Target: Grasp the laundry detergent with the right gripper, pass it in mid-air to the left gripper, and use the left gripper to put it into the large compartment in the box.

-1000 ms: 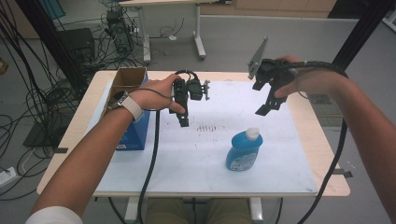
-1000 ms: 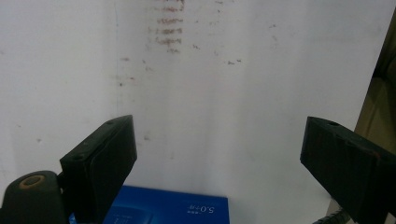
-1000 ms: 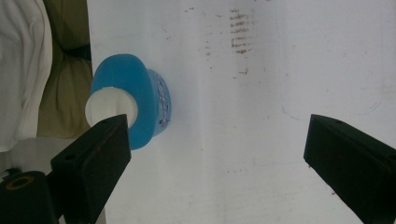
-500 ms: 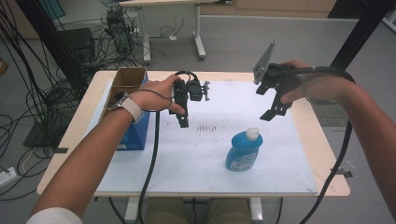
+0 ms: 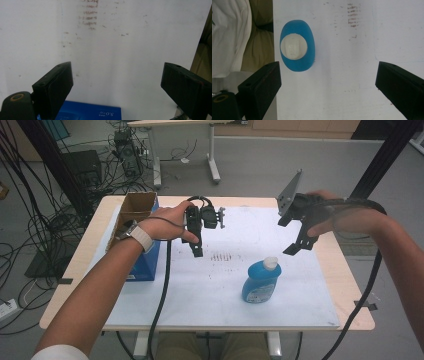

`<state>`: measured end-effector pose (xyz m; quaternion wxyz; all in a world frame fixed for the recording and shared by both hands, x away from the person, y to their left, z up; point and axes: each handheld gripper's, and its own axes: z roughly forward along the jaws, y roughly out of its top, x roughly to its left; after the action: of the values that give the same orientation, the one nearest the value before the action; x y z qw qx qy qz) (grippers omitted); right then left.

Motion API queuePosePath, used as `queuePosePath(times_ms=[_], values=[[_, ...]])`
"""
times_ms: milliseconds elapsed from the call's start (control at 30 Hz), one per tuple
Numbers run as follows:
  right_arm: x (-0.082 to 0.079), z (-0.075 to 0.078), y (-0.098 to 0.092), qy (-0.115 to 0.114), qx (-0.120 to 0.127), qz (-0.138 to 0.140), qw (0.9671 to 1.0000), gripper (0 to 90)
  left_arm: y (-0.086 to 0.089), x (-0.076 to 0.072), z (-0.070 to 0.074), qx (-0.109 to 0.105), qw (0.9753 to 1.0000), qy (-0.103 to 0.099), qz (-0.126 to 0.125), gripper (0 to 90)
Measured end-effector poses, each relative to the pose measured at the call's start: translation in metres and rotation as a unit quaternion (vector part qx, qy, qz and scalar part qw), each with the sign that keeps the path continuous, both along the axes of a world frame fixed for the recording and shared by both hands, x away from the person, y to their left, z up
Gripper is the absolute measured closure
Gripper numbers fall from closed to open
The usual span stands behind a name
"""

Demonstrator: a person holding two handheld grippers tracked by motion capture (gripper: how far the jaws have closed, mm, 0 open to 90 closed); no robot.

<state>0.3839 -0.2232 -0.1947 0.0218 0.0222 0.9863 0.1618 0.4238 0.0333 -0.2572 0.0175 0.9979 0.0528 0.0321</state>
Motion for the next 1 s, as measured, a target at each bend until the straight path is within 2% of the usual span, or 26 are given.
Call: queuePosePath(times_ms=[333,1000], values=[[-0.005,-0.008,0.0,0.007,0.005,0.011,0.9999,6.2,0.001,0.0,-0.002,0.0,1.0,0.002,0.002,11.1],[-0.009,-0.023,-0.004,0.023,0.017,0.013,0.9995,6.2,0.004,0.0,-0.003,-0.007,1.0,-0.001,0.005,11.1]])
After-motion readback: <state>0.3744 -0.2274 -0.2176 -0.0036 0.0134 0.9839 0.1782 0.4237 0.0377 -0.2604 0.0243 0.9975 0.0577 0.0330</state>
